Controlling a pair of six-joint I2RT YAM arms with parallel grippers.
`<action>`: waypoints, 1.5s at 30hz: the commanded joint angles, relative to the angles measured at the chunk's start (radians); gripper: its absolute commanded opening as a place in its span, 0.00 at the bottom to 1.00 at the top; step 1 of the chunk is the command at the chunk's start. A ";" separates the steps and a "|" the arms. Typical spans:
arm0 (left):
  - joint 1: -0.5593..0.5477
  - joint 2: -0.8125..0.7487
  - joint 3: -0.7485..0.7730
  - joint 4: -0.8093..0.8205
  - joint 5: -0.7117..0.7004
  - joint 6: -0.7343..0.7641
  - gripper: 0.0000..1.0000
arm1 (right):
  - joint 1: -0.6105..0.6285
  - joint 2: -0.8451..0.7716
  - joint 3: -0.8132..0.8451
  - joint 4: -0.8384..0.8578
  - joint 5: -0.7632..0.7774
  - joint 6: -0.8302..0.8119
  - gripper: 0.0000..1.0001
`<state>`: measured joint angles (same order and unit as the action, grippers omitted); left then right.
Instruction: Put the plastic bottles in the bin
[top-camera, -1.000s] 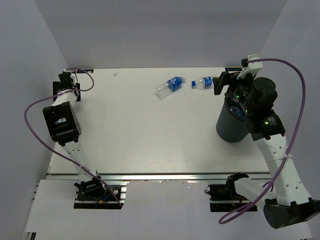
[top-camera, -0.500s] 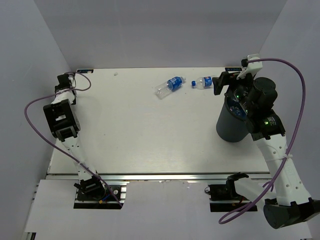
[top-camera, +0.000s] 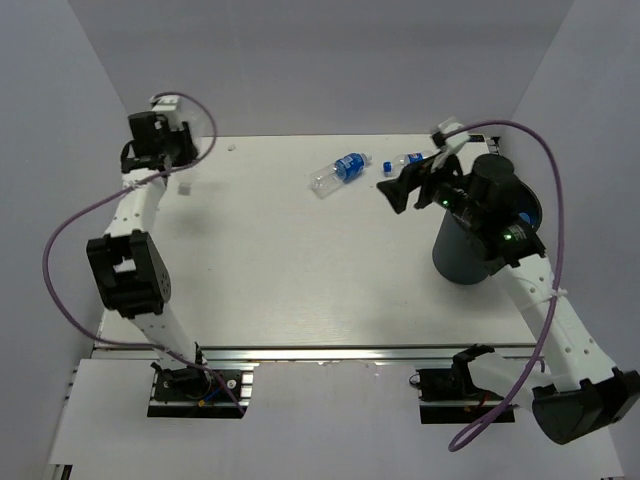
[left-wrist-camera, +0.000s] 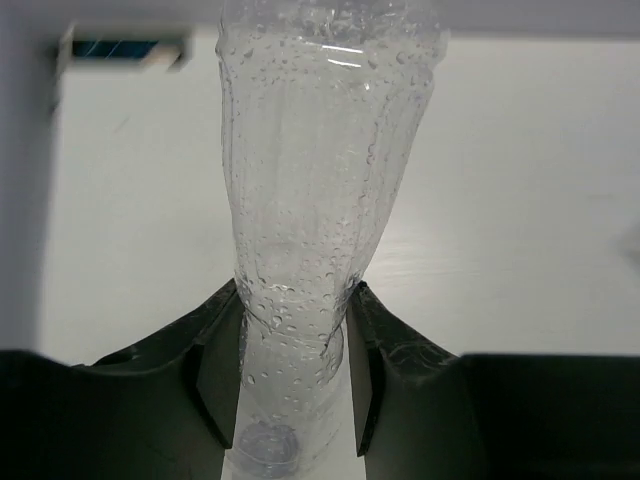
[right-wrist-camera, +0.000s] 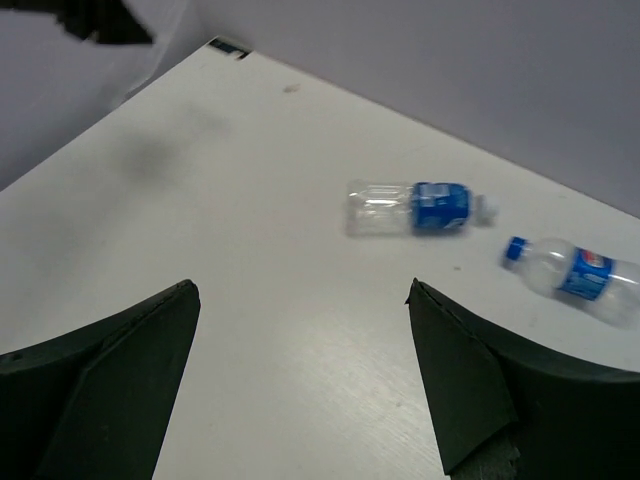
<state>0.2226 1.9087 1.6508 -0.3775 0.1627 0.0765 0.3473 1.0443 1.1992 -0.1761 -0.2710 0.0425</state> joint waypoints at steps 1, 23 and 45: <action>-0.190 -0.242 -0.182 0.222 0.268 -0.106 0.23 | 0.093 0.031 -0.029 0.036 -0.083 -0.036 0.89; -0.842 -0.551 -0.833 0.979 0.698 -0.555 0.13 | 0.176 0.086 -0.283 0.339 -0.191 0.062 0.89; -0.833 -0.688 -0.634 0.390 0.011 -0.323 0.98 | 0.139 -0.052 -0.014 0.194 0.679 -0.004 0.14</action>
<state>-0.6231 1.2644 0.9562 0.1844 0.4553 -0.2893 0.4984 1.0218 1.0504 0.0063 0.0811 0.1486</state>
